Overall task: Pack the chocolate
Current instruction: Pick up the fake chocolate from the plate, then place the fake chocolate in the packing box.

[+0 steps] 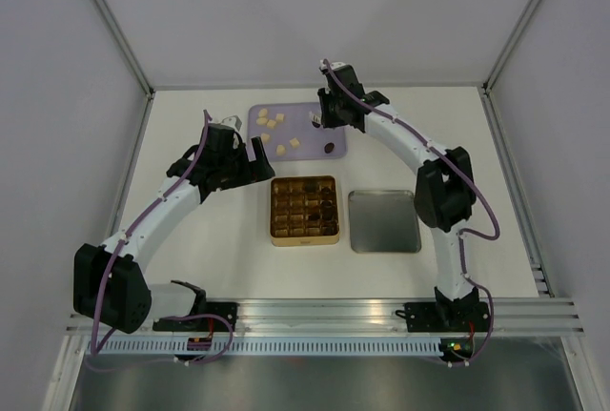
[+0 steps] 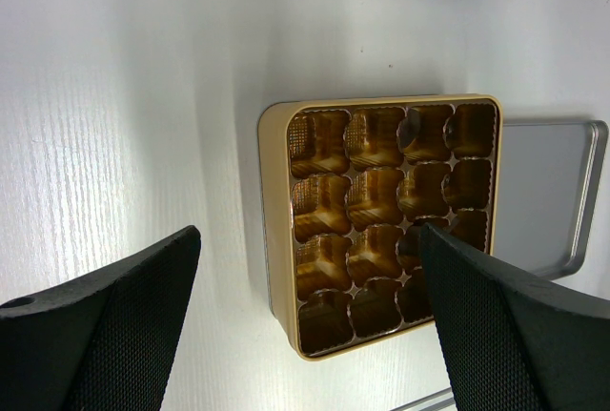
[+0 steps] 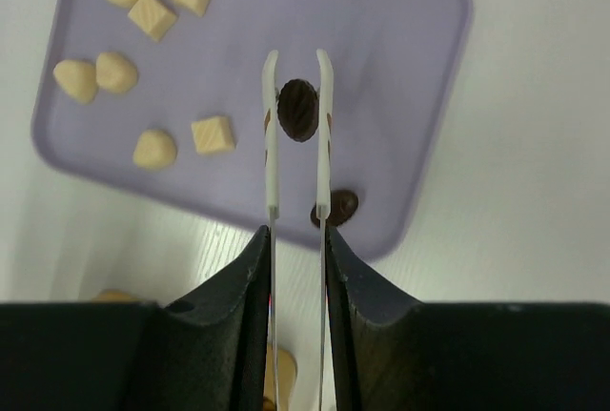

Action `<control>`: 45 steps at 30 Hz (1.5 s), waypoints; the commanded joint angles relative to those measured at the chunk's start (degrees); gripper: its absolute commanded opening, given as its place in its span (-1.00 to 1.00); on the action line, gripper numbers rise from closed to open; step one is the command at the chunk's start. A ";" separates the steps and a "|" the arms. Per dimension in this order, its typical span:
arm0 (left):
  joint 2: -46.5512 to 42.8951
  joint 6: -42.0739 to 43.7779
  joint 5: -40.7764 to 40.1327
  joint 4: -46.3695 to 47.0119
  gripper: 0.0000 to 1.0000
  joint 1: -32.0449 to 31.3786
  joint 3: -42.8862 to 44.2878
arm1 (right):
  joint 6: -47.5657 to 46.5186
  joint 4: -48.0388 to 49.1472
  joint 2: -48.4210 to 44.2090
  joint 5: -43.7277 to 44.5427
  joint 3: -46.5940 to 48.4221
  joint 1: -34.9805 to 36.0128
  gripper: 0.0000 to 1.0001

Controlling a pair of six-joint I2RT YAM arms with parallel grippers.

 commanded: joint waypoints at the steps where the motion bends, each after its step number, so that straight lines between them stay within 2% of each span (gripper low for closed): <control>1: -1.44 0.49 -0.14 0.30 0.99 0.41 0.47 | -2.05 8.25 -11.41 -1.81 -7.67 0.52 -0.99; 9: -1.44 0.58 0.21 0.39 0.99 0.32 0.56 | -4.51 9.76 -26.19 -9.10 -25.96 3.06 -0.99; 13: -1.09 0.58 0.21 0.39 0.99 0.32 0.64 | -6.18 8.36 -34.27 -8.93 -32.38 7.28 -0.99; 19: -0.74 0.58 0.39 0.39 0.99 0.32 0.73 | -4.16 7.56 -40.78 -6.55 -40.73 13.43 -0.99; 27: -0.74 0.32 0.91 0.47 0.99 0.32 0.29 | -3.46 7.21 -43.07 -3.48 -46.28 16.95 -0.99; 32: -0.30 0.23 1.18 0.39 0.99 0.41 0.38 | -3.72 8.88 -44.04 -4.53 -48.82 17.39 -0.99; 45: 0.14 0.23 1.44 0.39 0.99 0.32 0.47 | -4.25 9.58 -43.16 -2.25 -50.50 17.57 -0.99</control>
